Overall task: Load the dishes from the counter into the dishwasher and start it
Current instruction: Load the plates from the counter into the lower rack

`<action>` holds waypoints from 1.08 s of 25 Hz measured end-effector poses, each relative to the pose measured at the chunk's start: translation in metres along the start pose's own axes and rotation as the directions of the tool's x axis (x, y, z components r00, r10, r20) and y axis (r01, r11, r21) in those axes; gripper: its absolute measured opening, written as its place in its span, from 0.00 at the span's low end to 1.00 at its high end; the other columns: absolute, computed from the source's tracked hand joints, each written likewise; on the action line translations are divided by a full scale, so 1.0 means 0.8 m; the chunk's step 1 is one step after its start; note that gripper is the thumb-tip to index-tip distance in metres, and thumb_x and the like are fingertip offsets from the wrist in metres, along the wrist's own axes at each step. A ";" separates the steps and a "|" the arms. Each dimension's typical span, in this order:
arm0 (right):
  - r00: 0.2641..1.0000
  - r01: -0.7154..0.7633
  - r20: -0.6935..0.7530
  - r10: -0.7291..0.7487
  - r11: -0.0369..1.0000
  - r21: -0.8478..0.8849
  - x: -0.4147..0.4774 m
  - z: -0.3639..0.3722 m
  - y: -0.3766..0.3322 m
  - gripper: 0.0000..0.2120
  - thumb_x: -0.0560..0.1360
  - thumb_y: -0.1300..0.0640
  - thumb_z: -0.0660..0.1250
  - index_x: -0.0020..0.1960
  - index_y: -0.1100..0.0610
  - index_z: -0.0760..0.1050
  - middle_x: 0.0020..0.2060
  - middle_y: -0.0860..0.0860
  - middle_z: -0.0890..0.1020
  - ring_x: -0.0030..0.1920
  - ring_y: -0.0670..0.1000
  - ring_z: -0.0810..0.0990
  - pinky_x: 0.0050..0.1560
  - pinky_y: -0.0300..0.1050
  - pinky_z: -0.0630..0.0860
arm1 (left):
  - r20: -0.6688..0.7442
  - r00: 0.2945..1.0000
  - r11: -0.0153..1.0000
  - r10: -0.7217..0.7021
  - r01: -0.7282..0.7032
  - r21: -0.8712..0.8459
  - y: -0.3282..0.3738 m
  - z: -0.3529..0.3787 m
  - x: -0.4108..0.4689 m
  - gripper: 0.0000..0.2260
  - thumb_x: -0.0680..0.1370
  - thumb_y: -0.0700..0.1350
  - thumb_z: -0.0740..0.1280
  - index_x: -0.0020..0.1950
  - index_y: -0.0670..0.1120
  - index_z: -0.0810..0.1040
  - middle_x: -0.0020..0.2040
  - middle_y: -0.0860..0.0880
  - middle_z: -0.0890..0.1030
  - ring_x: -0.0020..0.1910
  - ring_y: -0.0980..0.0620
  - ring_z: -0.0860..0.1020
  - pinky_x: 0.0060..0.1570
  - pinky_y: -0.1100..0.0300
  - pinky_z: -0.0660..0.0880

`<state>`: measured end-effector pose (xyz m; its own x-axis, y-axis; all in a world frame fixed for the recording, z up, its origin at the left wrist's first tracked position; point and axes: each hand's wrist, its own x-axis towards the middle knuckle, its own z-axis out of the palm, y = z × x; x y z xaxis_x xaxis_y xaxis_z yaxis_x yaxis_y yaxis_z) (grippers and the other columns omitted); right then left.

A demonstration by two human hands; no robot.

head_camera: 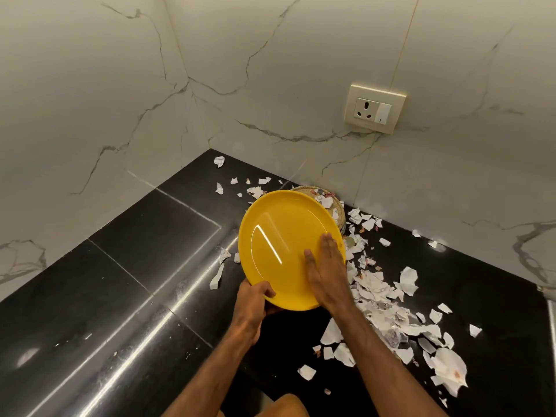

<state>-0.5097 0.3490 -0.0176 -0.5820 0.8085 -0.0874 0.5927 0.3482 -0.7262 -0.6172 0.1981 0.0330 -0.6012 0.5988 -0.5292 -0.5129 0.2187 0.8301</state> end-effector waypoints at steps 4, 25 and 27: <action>0.994 -0.098 -0.062 0.093 0.992 -0.082 -0.008 -0.008 0.012 0.37 0.84 0.32 0.44 0.85 0.50 0.39 0.85 0.49 0.44 0.84 0.50 0.44 0.83 0.59 0.46 | -0.009 1.000 0.996 0.013 -0.012 0.092 0.007 -0.001 0.004 0.15 0.76 0.32 0.62 0.60 0.44 0.74 0.61 0.44 0.78 0.58 0.40 0.77 0.53 0.43 0.82; 0.999 0.033 0.017 -0.030 0.987 -0.159 -0.065 -0.020 0.030 0.37 0.82 0.27 0.38 0.85 0.45 0.40 0.84 0.44 0.42 0.83 0.46 0.41 0.83 0.55 0.43 | -0.013 0.988 0.955 0.152 -0.143 0.260 0.047 -0.006 0.015 0.22 0.59 0.45 0.67 0.52 0.42 0.74 0.54 0.39 0.80 0.56 0.35 0.79 0.55 0.31 0.79; 0.988 -0.142 -0.075 0.131 0.975 -0.168 -0.058 -0.032 0.042 0.41 0.80 0.26 0.37 0.85 0.49 0.40 0.84 0.48 0.41 0.84 0.50 0.41 0.82 0.56 0.43 | 0.002 0.983 0.936 0.181 -0.173 0.305 0.047 -0.018 0.012 0.19 0.59 0.46 0.66 0.48 0.40 0.73 0.52 0.35 0.80 0.54 0.32 0.79 0.54 0.30 0.79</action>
<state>-0.4487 0.3349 -0.0204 -0.4556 0.8806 -0.1300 0.7545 0.3045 -0.5814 -0.6511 0.2010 0.0569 -0.6832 0.6298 -0.3696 -0.1891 0.3362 0.9226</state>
